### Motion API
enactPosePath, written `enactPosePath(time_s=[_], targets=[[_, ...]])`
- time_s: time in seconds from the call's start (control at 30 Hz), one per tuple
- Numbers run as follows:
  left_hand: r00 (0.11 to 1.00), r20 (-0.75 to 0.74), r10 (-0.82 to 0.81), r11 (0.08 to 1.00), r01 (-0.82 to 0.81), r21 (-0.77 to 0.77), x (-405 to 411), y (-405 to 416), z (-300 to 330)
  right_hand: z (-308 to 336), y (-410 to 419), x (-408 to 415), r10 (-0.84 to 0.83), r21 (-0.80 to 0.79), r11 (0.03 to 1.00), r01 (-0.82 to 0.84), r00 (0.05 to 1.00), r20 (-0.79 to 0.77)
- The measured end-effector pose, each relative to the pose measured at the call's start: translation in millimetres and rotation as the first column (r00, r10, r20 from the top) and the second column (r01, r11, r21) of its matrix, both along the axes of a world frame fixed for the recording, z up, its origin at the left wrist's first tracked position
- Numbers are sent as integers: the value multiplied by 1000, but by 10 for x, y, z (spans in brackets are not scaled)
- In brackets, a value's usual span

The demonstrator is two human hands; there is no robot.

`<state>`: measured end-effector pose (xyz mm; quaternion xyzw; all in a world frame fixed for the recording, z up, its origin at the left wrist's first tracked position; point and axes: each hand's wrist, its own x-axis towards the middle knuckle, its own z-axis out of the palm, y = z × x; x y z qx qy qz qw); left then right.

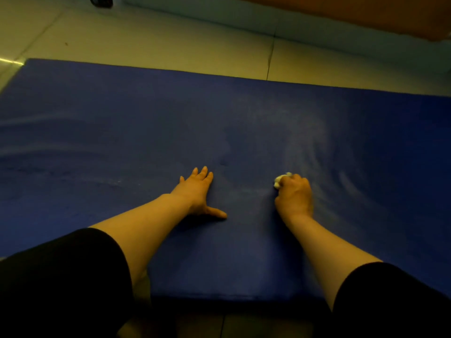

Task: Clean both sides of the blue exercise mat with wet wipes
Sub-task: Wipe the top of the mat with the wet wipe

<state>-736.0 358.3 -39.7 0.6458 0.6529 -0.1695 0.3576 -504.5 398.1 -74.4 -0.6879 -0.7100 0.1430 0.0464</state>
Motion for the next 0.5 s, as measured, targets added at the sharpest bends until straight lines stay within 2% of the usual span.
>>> enactPosePath(time_s=[0.07, 0.2, 0.27, 0.33, 0.43, 0.5], targets=[[1000, -5, 9, 1000, -9, 2, 62, -101, 5, 48, -103, -168, -18, -30, 999, 18, 1000, -7], [999, -27, 41, 998, -39, 52, 199, -252, -21, 56, -460, -752, 199, -75, 975, -210, 971, -132], [998, -30, 46, 996, -44, 81, 254, -349, -32, 47, -568, -793, 242, -66, 964, -257, 954, -177], [999, -42, 21, 996, -18, 87, 283, -470, -9, 73, -573, -602, 165, -26, 985, -171, 973, -160], [998, -41, -38, 998, 40, 43, 275, -593, 73, 136, -490, -194, -72, -17, 997, 72, 997, -14], [998, -31, -47, 999, 48, 26, 273, -631, 126, 176, -457, -103, -146, -30, 989, 147, 988, 51]])
